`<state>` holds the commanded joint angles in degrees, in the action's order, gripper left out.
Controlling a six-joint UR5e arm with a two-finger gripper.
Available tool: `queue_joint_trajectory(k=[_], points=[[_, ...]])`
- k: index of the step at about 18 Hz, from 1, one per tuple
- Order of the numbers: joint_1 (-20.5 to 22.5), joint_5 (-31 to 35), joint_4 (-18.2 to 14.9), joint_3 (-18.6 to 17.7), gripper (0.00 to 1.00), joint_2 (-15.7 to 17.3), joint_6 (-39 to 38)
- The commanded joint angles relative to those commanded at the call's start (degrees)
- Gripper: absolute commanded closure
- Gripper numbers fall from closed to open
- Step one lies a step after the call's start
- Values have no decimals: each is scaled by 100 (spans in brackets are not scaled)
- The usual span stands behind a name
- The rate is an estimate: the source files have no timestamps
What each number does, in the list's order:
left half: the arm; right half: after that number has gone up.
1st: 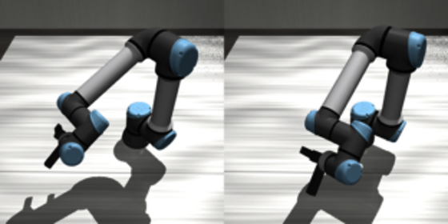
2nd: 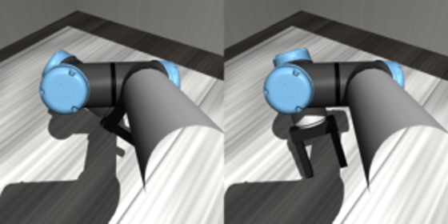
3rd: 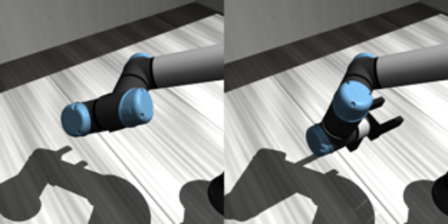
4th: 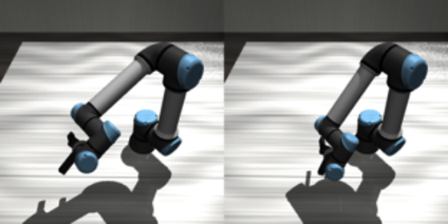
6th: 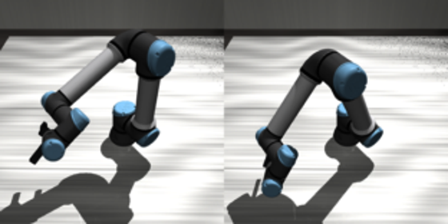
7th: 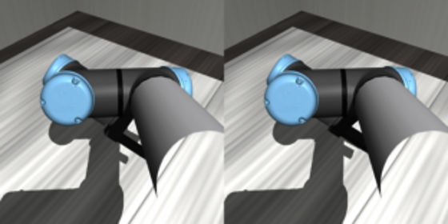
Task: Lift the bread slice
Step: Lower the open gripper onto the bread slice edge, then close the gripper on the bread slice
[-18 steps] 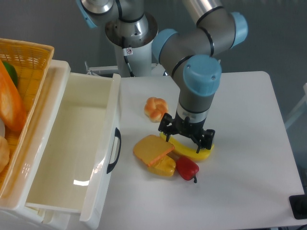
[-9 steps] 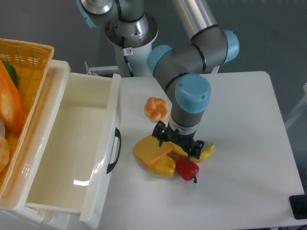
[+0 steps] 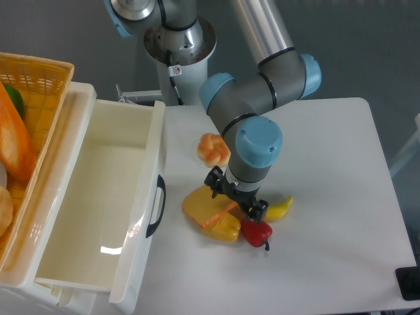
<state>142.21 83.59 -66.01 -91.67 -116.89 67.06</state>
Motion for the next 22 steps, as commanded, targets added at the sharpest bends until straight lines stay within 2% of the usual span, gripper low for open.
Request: queue_joint_trajectory(k=[6, 7, 9, 10, 12, 16, 22], points=[[-53, 0, -9, -53, 0, -26, 0], [-53, 0, -9, -53, 6, -35, 0], [-53, 9, -26, -53, 33, -26, -9], [-53, 0, -18, -44, 42, -18, -9], [-53, -9, -26, -9, 67, -18, -35], [-44, -202, -53, -9, 100, 0, -62], [-26, -273, -219, 35, 100, 44, -70]])
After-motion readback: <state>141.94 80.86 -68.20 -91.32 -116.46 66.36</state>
